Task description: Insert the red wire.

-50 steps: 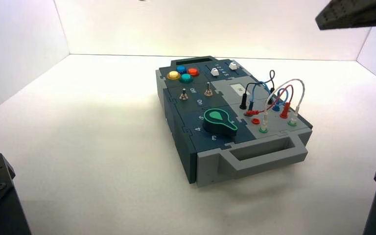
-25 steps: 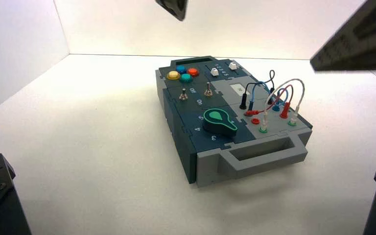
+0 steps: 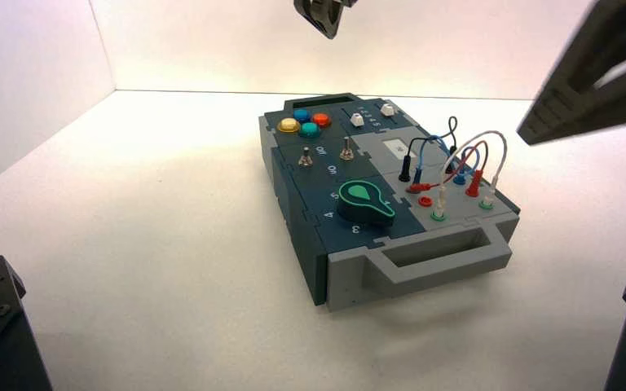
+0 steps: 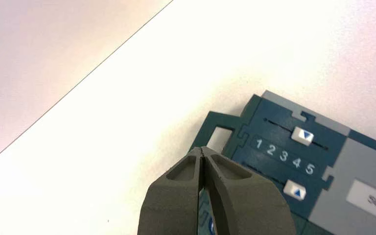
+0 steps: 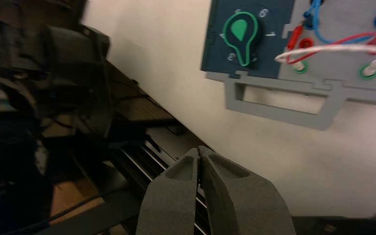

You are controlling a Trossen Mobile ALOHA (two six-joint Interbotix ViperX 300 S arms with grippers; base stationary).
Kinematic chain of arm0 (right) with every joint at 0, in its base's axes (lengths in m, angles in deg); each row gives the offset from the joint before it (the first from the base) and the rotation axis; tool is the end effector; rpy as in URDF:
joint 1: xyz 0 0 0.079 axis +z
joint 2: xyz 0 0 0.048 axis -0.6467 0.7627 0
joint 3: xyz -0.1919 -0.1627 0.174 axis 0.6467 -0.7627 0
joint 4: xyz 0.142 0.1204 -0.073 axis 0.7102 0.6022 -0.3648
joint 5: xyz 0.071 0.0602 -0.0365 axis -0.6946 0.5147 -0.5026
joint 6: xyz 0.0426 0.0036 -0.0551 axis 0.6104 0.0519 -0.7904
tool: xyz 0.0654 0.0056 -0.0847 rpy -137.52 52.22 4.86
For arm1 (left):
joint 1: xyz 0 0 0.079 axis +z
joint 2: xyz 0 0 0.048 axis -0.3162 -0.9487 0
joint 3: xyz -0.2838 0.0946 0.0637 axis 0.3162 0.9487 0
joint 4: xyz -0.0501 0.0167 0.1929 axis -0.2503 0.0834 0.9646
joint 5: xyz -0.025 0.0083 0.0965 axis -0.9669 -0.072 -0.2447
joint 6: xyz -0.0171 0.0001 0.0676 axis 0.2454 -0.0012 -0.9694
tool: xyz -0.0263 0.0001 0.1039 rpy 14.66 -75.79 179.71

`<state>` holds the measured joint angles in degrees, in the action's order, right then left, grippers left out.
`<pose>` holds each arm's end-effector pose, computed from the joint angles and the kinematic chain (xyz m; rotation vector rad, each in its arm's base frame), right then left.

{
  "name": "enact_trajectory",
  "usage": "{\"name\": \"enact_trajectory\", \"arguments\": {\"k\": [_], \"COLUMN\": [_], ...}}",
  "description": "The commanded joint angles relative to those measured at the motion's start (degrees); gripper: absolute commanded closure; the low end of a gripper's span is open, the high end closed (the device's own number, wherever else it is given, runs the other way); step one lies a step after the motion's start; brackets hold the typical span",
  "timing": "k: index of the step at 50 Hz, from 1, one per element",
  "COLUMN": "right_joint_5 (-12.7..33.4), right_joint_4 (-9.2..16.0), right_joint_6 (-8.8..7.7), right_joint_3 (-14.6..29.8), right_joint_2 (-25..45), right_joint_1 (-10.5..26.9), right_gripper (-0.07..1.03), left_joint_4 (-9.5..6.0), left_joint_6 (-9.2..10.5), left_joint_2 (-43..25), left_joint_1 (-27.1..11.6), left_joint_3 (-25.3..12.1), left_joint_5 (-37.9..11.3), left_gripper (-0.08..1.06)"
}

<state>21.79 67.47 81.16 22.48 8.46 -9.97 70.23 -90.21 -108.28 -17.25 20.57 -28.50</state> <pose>0.0733 0.1470 0.1589 0.2300 1.3183 0.7632 0.4297 -0.3039 0.1233 0.5101 0.8954 -0.6551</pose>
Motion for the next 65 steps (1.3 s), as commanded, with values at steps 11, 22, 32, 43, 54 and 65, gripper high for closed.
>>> {"name": "enact_trajectory", "arguments": {"k": [11,22,32,43,54,65], "right_joint_5": [-3.2,-6.2,-7.2,-7.2,-7.5,-9.0], "right_joint_4": [-0.4,-0.4,0.0,0.6,1.3,1.3], "right_joint_6": [-0.62,-0.7,-0.62,-0.62,-0.53,-0.62], "right_joint_3": [7.4,9.8,11.1,11.1,12.7,15.3], "right_joint_2": [15.9,25.2,28.7,30.1,34.6,40.4], "right_joint_1": [10.6,16.3,18.1,18.5,23.8,26.2], "right_gripper": [0.98,0.98,0.98,0.98,0.98,0.98], "left_joint_4": [-0.09,-0.35,-1.32,-7.03,-12.57,-12.22], "left_joint_6": [-1.76,-3.78,-5.71,-9.84,-14.85,-16.0], "left_joint_2": [-3.3,-7.2,-10.5,-15.1,-19.9,-22.1], "left_joint_1": [-0.3,-0.2,0.4,1.5,2.3,2.4], "left_joint_3": [-5.6,-10.1,-14.5,-21.0,-28.3,-30.9], "left_joint_5": [-0.3,-1.4,-2.3,-5.4,-12.6,-16.3], "left_gripper": [1.01,1.01,1.01,1.01,1.01,1.01]}}
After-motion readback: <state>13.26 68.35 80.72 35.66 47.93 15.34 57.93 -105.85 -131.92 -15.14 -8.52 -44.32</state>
